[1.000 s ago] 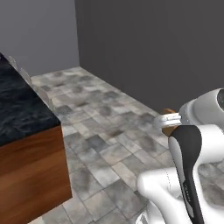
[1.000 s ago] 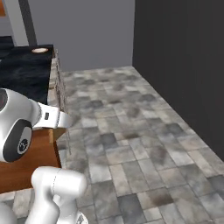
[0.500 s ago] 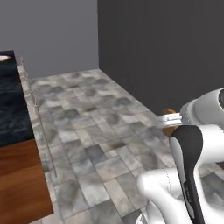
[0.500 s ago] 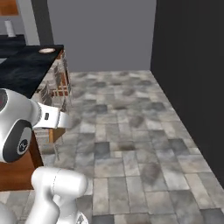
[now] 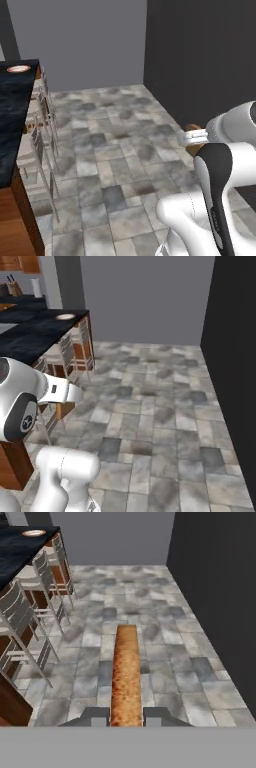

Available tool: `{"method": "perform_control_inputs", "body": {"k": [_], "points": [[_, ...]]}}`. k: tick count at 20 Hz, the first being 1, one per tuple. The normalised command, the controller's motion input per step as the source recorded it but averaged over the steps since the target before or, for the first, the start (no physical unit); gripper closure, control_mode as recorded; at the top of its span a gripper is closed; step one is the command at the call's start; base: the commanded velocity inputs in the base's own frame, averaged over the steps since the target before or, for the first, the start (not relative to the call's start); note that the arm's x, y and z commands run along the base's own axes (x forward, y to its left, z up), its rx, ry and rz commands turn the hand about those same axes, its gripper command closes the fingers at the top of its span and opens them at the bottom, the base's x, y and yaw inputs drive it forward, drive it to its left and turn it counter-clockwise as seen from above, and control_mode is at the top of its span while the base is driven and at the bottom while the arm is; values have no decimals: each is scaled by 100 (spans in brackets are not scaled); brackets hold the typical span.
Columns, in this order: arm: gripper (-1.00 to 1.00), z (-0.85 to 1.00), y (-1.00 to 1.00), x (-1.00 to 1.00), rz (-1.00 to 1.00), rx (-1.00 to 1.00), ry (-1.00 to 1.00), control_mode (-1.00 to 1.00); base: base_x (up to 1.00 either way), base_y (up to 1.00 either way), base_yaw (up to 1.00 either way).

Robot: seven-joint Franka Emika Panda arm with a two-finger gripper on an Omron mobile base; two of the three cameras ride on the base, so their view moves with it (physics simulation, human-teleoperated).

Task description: Start the toaster. Once the lever pops up, take the bread to the plate on the dining counter.

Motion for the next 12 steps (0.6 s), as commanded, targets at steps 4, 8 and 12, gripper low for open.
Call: {"method": "perform_control_inputs", "body": {"k": [4,8,12], "points": [[100,0,0,0,0,0,0,100,100,-57,38],[100,0,0,0,0,0,0,100,100,-56,39],[100,0,0,0,0,0,0,100,100,-56,39]]}}
